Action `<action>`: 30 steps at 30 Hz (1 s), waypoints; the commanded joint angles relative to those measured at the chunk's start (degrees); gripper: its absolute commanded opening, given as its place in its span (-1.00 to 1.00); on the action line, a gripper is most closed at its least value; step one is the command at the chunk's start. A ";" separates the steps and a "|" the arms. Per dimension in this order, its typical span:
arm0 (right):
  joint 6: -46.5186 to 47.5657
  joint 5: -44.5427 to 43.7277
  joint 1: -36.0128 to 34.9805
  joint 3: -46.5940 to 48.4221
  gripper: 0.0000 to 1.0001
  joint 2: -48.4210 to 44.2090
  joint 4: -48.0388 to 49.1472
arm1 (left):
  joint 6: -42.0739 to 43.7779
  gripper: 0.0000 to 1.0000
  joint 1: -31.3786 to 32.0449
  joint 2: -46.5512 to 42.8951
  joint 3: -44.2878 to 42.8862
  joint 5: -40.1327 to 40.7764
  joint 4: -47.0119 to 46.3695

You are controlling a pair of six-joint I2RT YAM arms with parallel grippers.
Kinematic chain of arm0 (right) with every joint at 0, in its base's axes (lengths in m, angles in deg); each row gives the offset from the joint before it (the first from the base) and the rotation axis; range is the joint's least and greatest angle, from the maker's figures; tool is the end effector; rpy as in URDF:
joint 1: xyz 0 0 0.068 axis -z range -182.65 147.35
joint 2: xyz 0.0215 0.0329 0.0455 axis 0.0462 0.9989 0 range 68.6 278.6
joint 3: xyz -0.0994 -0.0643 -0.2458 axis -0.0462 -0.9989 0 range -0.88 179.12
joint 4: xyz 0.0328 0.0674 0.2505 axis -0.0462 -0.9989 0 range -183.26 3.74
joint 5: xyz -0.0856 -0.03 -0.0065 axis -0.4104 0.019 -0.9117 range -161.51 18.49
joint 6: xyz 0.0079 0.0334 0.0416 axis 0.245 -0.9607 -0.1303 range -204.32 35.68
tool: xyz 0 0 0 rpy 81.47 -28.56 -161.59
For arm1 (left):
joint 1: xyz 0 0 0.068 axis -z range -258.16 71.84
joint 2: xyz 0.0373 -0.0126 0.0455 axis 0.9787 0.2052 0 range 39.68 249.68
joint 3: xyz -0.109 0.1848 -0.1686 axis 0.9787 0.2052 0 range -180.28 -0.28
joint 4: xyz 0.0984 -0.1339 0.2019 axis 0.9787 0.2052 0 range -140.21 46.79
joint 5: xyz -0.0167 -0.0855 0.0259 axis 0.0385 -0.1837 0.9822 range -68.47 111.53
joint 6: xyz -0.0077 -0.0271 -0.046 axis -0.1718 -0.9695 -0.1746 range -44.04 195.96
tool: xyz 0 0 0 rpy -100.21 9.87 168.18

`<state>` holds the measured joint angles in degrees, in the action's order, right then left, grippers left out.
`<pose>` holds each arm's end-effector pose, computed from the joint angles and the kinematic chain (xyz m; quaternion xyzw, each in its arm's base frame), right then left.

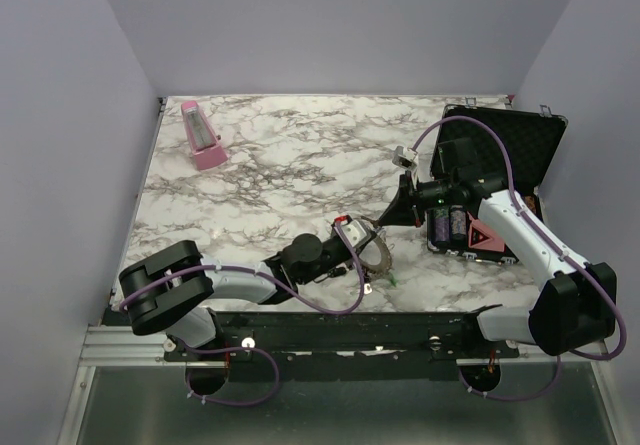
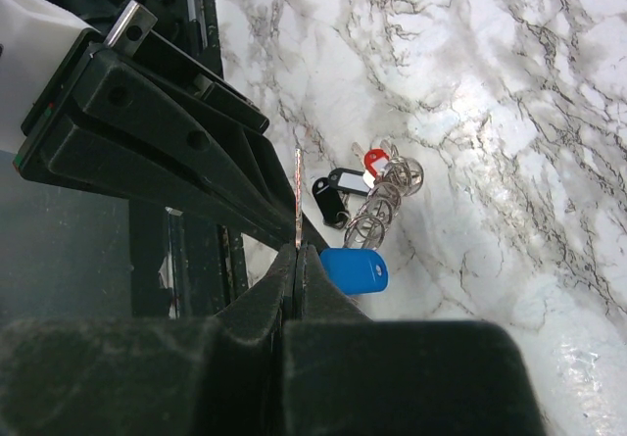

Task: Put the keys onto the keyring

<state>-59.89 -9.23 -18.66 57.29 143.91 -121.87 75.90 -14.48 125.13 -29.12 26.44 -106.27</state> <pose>0.2409 0.1018 0.2819 -0.4353 0.7040 0.4687 0.3086 0.1329 -0.2616 0.2041 0.3486 0.6192 -0.3454 0.6131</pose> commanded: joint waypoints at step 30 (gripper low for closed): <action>3.79 4.34 0.72 -0.16 -0.99 -2.62 -0.59 | -5.31 -1.00 0.39 -9.95 13.28 -2.89 -17.25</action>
<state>-58.16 -8.66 -18.27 57.23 142.73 -121.96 72.04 -14.28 115.95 -16.29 25.78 -118.40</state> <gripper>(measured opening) 0.007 0.007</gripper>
